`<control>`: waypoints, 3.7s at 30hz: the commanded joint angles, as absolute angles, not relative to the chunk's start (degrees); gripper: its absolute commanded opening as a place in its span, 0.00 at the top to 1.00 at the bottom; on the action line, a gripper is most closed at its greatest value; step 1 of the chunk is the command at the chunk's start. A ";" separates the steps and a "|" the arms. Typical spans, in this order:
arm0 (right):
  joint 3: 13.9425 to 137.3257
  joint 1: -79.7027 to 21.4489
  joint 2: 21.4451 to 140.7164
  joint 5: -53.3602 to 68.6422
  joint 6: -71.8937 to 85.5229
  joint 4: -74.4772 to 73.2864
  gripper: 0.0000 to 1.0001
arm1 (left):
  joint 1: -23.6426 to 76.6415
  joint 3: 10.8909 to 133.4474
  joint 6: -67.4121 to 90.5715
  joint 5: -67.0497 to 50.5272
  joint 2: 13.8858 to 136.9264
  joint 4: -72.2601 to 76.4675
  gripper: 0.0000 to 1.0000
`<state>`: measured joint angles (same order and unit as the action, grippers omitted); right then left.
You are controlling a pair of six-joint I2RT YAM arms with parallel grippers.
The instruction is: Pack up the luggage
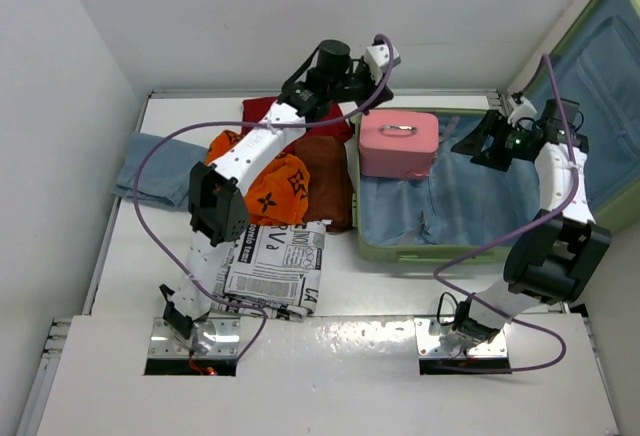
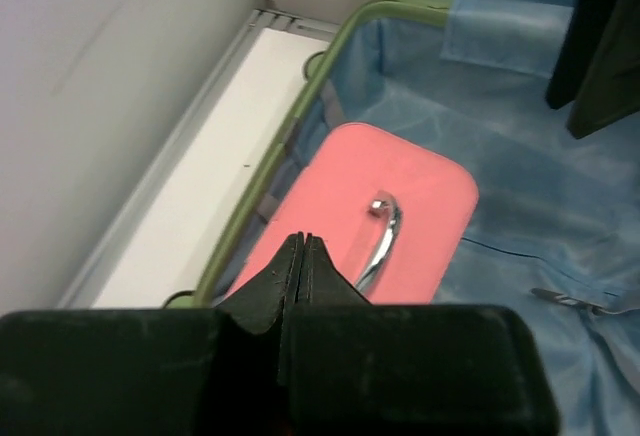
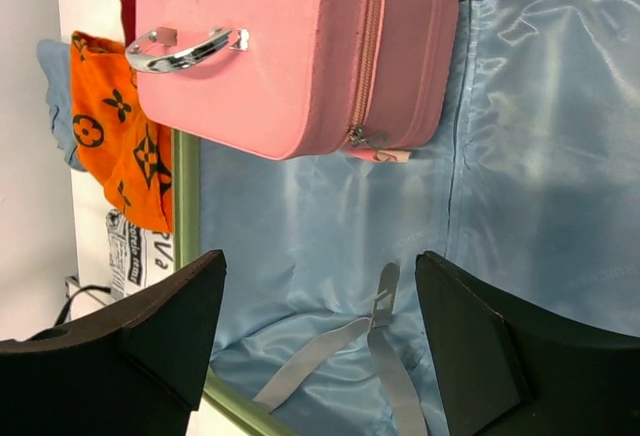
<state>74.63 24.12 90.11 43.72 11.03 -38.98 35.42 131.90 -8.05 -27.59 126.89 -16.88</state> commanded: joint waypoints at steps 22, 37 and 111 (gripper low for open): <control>77.43 18.47 91.14 47.11 8.98 -34.45 0.47 | 39.02 118.31 -10.01 -37.43 130.18 -16.88 1.00; 71.99 10.72 91.85 47.02 7.90 -28.57 1.00 | 38.24 120.05 -1.24 -40.96 120.57 -6.69 1.00; 41.23 -7.65 99.77 17.48 4.13 41.22 0.89 | 22.07 118.31 13.10 -22.76 123.68 -2.54 0.28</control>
